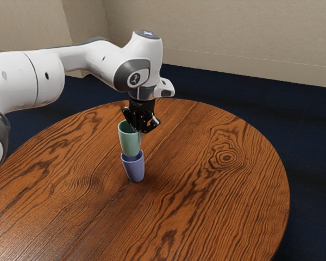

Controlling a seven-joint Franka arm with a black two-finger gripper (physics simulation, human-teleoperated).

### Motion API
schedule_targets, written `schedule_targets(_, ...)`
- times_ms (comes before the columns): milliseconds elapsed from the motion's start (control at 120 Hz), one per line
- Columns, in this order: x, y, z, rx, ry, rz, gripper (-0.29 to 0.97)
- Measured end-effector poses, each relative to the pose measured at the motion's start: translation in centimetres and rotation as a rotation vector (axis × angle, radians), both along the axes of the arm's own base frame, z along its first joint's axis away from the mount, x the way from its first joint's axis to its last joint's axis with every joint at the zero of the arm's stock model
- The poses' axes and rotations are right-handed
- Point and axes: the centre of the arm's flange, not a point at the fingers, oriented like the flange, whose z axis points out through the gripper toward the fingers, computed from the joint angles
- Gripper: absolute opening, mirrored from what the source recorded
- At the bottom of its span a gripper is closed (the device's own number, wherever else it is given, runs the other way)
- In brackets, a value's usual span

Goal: Place the left cup onto the right cup

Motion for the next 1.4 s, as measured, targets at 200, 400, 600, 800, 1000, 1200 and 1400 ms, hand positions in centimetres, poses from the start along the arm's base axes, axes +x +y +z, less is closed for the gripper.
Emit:
schedule_targets(200, 0.1, 0.1, -0.1, -0.005, -0.002, 0.002, -0.10)
schedule_targets(400, 0.2, 0.1, -0.6, -0.012, -0.001, 0.005, -0.10)
schedule_targets(600, 0.2, 0.3, -0.9, -0.025, 0.001, 0.014, -0.08)
schedule_targets(800, 0.1, 0.6, -1.2, -0.043, 0.006, 0.027, 0.04)
schedule_targets(1000, 0.1, 0.7, -1.3, -0.054, 0.007, 0.034, 0.14)
schedule_targets(1200, 0.1, 0.7, -1.0, -0.059, 0.004, 0.036, 0.21)
schedule_targets(1400, -0.1, 0.6, -0.2, -0.061, -0.005, 0.036, 0.30)
